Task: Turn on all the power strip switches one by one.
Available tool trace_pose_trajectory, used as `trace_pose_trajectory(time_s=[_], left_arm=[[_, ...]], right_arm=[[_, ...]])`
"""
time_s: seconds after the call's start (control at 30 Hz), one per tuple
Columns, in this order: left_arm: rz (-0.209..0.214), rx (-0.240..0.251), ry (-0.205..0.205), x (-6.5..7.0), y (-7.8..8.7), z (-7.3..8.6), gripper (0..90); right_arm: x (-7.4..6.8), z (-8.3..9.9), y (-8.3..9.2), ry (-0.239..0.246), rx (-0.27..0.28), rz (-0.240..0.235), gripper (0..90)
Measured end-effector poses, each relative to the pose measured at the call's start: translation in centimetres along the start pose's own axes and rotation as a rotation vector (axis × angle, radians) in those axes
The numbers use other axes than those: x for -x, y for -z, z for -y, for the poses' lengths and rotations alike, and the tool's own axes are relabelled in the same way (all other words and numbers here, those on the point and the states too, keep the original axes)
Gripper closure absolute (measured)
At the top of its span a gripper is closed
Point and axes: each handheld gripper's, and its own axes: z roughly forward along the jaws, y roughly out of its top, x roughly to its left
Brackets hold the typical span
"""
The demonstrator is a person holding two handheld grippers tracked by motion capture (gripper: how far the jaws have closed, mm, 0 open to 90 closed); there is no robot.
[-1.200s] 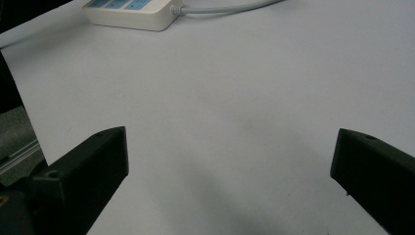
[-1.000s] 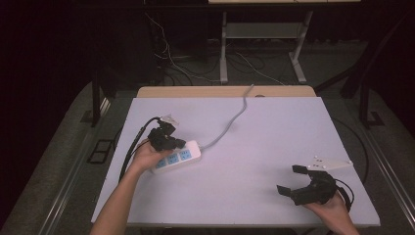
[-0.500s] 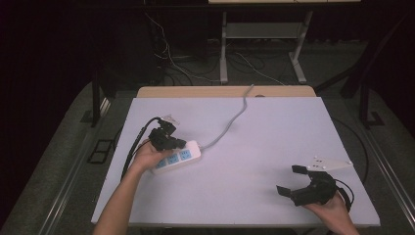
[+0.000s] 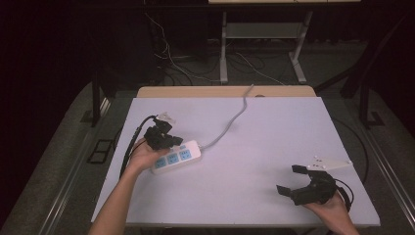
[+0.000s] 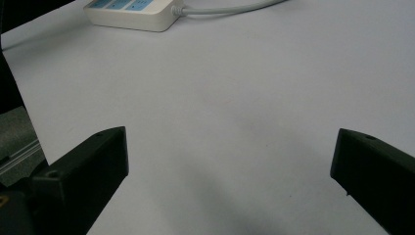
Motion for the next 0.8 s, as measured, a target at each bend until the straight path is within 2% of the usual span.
trace_pose_trajectory(time_s=[0.1, 0.13, 0.2, 0.27, 0.33, 0.47, 0.53, 0.63, 0.73, 0.8], left_arm=[[0.003, 0.034, 0.022, -0.1, 1.0, 0.0, 89.2], [0.004, 0.048, 0.029, -0.1, 1.4, 0.1, 85.3], [-0.008, 0.069, 0.041, -0.1, 2.0, 0.1, 72.5], [0.003, 0.089, 0.058, 0.0, 2.7, 0.2, 63.4], [0.004, 0.119, 0.083, 0.1, 3.3, 0.5, 50.6], [-0.007, 0.166, 0.111, 0.6, 4.3, 1.4, 26.1], [0.002, 0.178, 0.117, 0.8, 4.6, 2.0, 13.6], [0.011, 0.195, 0.134, 1.3, 4.9, 2.9, 1.1], [0.003, 0.215, 0.130, 2.1, 5.3, 3.7, 0.0], [0.014, 0.241, 0.130, 2.7, 5.5, 4.3, 0.0]], right_arm=[[0.0, 0.0, 0.1, -0.001, 0.002, 0.001, 0.7], [-0.1, 0.0, 0.1, -0.002, 0.003, 0.001, 0.7], [-0.1, 0.0, 0.1, -0.002, 0.003, 0.002, 0.7], [-0.1, 0.0, 0.1, -0.002, 0.003, 0.000, 0.6], [-0.1, 0.0, 0.0, -0.001, 0.004, 0.000, 0.6], [0.0, 0.0, 0.1, -0.001, 0.007, 0.000, 0.6], [-0.1, 0.0, 0.1, -0.001, 0.008, -0.001, 0.6], [-0.1, 0.0, 0.1, -0.002, 0.008, -0.001, 0.7], [-0.1, 0.0, 0.1, -0.004, 0.008, -0.001, 0.7], [-0.1, 0.0, 0.1, -0.006, 0.007, -0.002, 0.7]])
